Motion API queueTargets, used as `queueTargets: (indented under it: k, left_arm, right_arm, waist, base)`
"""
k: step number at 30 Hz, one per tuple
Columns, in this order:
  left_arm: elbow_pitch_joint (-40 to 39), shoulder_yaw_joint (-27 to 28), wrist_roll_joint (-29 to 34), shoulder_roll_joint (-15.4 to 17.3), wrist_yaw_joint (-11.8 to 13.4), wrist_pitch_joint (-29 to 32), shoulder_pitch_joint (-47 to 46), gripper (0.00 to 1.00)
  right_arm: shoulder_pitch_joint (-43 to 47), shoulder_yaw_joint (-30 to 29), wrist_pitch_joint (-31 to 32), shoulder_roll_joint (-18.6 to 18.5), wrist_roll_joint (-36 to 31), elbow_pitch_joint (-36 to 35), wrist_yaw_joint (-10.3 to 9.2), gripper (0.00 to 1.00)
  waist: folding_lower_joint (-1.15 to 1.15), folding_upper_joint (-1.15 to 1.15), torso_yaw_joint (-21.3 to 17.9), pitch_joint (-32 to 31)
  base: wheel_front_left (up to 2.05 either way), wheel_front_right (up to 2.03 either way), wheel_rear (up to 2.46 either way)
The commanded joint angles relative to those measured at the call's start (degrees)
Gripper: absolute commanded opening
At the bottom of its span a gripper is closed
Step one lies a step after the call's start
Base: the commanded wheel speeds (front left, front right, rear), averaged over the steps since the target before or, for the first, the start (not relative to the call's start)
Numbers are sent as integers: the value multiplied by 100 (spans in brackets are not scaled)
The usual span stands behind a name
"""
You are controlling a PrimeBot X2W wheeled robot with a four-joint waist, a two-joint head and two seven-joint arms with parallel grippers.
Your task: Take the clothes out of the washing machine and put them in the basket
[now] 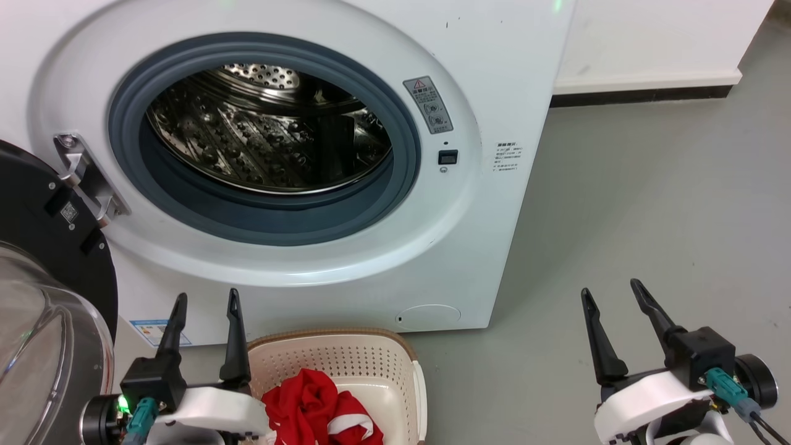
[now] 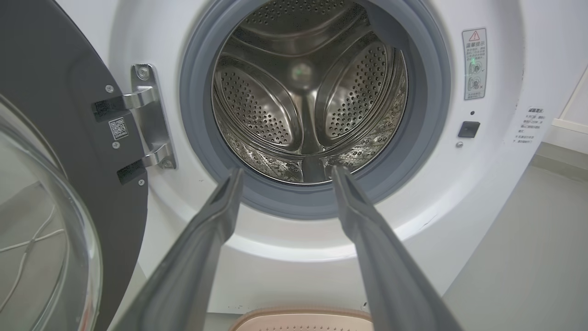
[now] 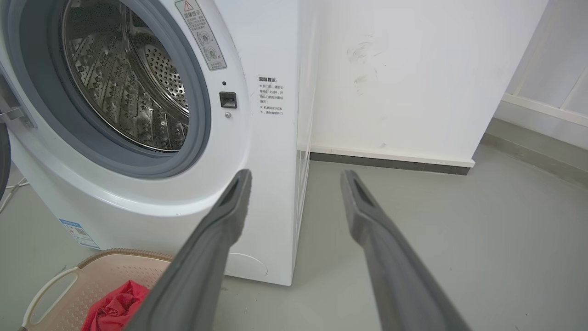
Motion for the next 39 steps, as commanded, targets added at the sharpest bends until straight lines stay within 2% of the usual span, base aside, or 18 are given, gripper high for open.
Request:
queueTargets:
  k: [1, 9, 31, 32, 34, 39]
  left_arm:
    - [-26, -14, -14, 1, 23, -14, 88, 100]
    - [36, -63, 36, 0, 68, -14, 244, 100]
    - [27, -34, 108, 0, 0, -14, 269, 100]
    - [30, -41, 91, -1, 17, 1, 234, 0]
    - [139, -8, 23, -5, 12, 44, 205, 0]
    - [249, 87, -591, -5, -30, 274, 89, 0]
  right_arm:
    - [99, 3, 16, 2, 20, -51, -4, 100]
    - [194, 35, 116, 2, 13, -124, -4, 100]
    - [268, 76, 93, 2, 62, -106, -4, 100]
    - [231, 76, 112, 0, 53, -108, 0, 0]
    - [273, 97, 103, 1, 120, -64, 0, 0]
    - [241, 71, 146, -34, 850, -40, 0, 0]
  waist:
    - [1, 0, -8, -27]
    - [1, 0, 10, -191]
    - [1, 0, -9, -255]
    - [1, 0, -10, -255]
    - [1, 0, -9, -255]
    - [1, 0, 13, -254]
  base:
    - [0, 0, 0]
    - [0, 0, 0]
    - [0, 0, 0]
    - [0, 0, 0]
    - [0, 0, 0]
    - [0, 0, 0]
